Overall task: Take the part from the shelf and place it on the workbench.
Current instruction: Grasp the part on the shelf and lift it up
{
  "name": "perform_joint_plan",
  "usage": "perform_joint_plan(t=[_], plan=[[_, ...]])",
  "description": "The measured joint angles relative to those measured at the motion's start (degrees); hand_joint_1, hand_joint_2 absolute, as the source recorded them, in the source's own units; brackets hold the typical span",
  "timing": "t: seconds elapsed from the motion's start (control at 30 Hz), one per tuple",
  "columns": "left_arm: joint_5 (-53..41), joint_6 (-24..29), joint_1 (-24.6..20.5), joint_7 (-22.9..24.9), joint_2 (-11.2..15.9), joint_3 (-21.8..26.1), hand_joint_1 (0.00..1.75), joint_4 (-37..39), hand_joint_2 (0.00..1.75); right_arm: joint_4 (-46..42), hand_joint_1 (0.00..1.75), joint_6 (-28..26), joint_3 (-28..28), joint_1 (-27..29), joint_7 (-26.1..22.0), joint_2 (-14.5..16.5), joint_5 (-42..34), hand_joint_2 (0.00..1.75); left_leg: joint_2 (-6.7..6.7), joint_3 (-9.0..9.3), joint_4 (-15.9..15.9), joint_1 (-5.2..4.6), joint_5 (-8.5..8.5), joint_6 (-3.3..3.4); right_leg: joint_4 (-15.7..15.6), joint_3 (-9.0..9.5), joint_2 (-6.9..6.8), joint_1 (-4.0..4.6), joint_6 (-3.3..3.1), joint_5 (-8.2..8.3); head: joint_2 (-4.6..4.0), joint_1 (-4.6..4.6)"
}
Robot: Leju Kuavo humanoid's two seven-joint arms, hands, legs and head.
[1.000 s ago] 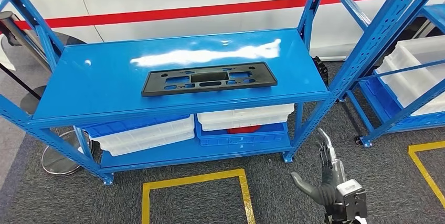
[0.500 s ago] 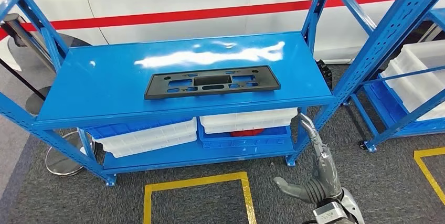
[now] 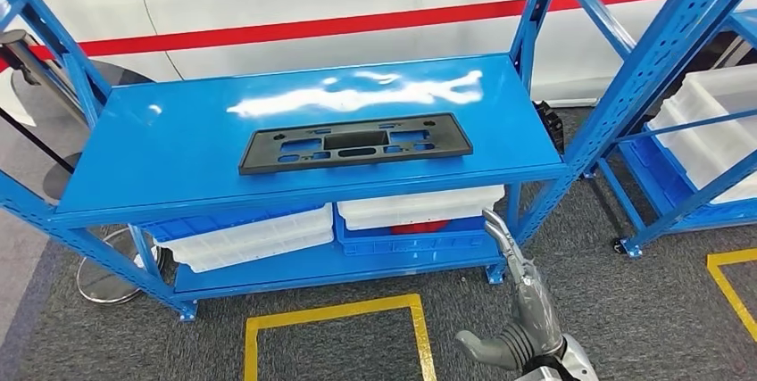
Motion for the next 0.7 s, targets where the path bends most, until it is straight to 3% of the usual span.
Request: perform_joint_plan(t=[0.1, 0.17, 0.27, 0.3, 0.33, 0.37, 0.43, 0.47, 0.53, 0.63, 0.7], plan=[[0.38, 0.27, 0.00, 0.31, 0.02, 0.03, 0.00, 0.02, 0.00, 0.42, 0.00, 0.78, 0.04, -0.50, 0.04, 0.40, -0.58, 0.00, -0.09, 0.26, -0.57, -0.16, -0.33, 1.33, -0.08, 0.07, -0.03, 0.03, 1.03, -0.14, 0.00, 0.01], [0.62, 0.46, -0.02, 0.48, 0.01, 0.04, 0.00, 0.02, 0.00, 0.69, 0.00, 1.09, 0.06, -1.01, 0.03, 0.65, -0.86, 0.00, -0.07, 0.77, -1.14, -0.05, -0.23, 2.24, 2.58, -1.04, -0.08, -0.11, 1.43, -1.59, 0.00, 0.01], [0.74, 0.72, -0.12, 0.75, -0.02, 0.05, 0.00, 0.04, 0.00, 1.36, 0.00, 1.58, 0.07, -1.55, 0.16, 0.94, -1.07, 0.00, -0.02, 1.19, -1.32, -0.35, -0.51, 3.10, 13.25, -7.11, -0.11, 0.01, 1.51, -5.71, -0.01, 0.01], [0.75, 0.77, -0.11, 0.85, -0.02, 0.06, 0.00, 0.04, 0.00, 1.67, 0.00, 1.79, 0.08, -1.71, 0.27, 1.08, -1.10, 0.00, -0.04, 1.36, -1.30, -0.53, -0.67, 3.25, 15.72, -8.83, -0.11, 0.08, 1.47, -5.95, -0.01, 0.01], [0.76, 0.81, -0.08, 0.94, -0.02, 0.07, 0.00, 0.04, 0.00, 2.00, 0.00, 2.00, 0.10, -1.95, 0.43, 1.26, -1.04, 0.00, -0.08, 1.60, -1.28, -0.70, -0.86, 3.33, 16.13, -9.56, -0.11, 0.16, 1.34, -5.06, -0.01, 0.01], [0.76, 0.85, -0.06, 1.03, -0.02, 0.08, 0.00, 0.04, 0.00, 2.31, 0.00, 2.19, 0.11, -2.26, 0.57, 1.46, -0.96, 0.00, -0.12, 1.93, -1.25, -0.85, -1.09, 3.36, 14.41, -9.20, -0.11, 0.26, 1.10, -3.14, -0.01, 0.01], [0.76, 0.91, -0.04, 1.14, -0.06, 0.10, 0.00, 0.04, 0.00, 2.86, 0.00, 2.44, 0.15, -2.91, 0.82, 1.83, -0.71, 0.00, -0.20, 2.63, -1.18, -1.07, -1.71, 3.26, 7.42, -6.49, -0.11, 0.65, 0.26, 1.40, 0.00, 0.01], [0.75, 0.93, -0.07, 1.16, -0.10, 0.12, 0.00, 0.08, 0.00, 3.10, 0.00, 2.53, 0.19, -3.19, 0.89, 2.01, -0.59, 0.00, -0.34, 2.78, -1.05, -1.22, -2.05, 3.07, 4.21, -5.11, -0.11, 0.86, -0.15, 2.67, 0.00, 0.01], [0.72, 1.01, -0.17, 1.21, -0.18, 0.16, 0.00, 0.16, 0.00, 3.58, 0.00, 2.65, 0.29, -3.73, 1.10, 2.31, -0.02, 0.00, -0.57, 2.71, -1.01, -1.33, -2.44, 2.51, 1.36, -3.84, -0.13, 1.24, -0.69, 2.91, -0.01, 0.01], [0.62, 1.10, -0.28, 1.28, -0.17, 0.30, 0.00, 0.21, 0.00, 4.30, 0.00, 1.70, 0.42, -4.58, 1.80, 2.69, 2.63, 0.00, -0.67, 2.76, -0.53, -1.35, -3.06, 1.59, 0.18, -3.22, -0.44, 0.94, -1.20, 2.79, -0.01, 0.00], [0.56, 1.12, -0.29, 1.34, -0.15, 0.37, 0.00, 0.22, 0.00, 4.81, 0.00, 0.73, 0.49, -5.12, 2.27, 3.05, 4.18, 0.00, -0.50, 0.99, 3.53, -1.18, -5.23, 0.88, -0.38, -2.63, -0.92, 0.62, -1.63, 2.70, -0.01, 0.00]])
